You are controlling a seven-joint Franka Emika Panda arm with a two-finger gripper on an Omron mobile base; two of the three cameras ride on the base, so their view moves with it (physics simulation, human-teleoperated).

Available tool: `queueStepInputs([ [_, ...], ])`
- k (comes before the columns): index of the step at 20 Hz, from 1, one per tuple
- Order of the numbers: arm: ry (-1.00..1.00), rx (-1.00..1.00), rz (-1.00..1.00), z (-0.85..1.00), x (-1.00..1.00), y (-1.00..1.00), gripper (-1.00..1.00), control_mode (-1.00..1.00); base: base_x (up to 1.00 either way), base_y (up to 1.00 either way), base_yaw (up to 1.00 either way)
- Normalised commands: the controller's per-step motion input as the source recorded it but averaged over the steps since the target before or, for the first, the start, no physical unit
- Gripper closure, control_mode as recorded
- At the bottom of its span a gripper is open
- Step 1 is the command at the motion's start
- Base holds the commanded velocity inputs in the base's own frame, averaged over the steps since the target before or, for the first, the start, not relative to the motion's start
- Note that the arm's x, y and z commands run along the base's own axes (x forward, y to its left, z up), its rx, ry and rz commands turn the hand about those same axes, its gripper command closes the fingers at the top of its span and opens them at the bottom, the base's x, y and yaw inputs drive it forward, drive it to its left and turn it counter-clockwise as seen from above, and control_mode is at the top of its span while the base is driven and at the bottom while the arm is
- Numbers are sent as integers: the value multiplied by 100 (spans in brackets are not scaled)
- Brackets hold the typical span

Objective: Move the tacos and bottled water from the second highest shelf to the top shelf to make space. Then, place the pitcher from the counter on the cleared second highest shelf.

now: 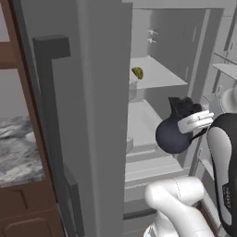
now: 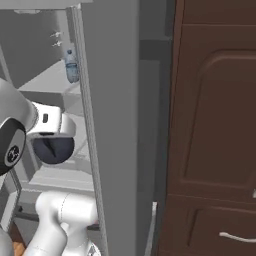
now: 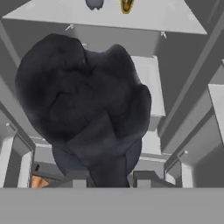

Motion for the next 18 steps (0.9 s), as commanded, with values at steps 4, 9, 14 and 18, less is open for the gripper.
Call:
queueStepInputs([
  [4, 0, 0, 0, 0, 0, 0, 100, 100, 100, 31, 21],
  [9, 0, 0, 0, 0, 0, 0, 100, 100, 94, 37, 15],
  [14, 0, 0, 0, 0, 0, 0, 100, 100, 65, 45, 4],
  [18, 0, -18, 0, -46, 72, 49, 100, -100, 0, 0, 0],
])
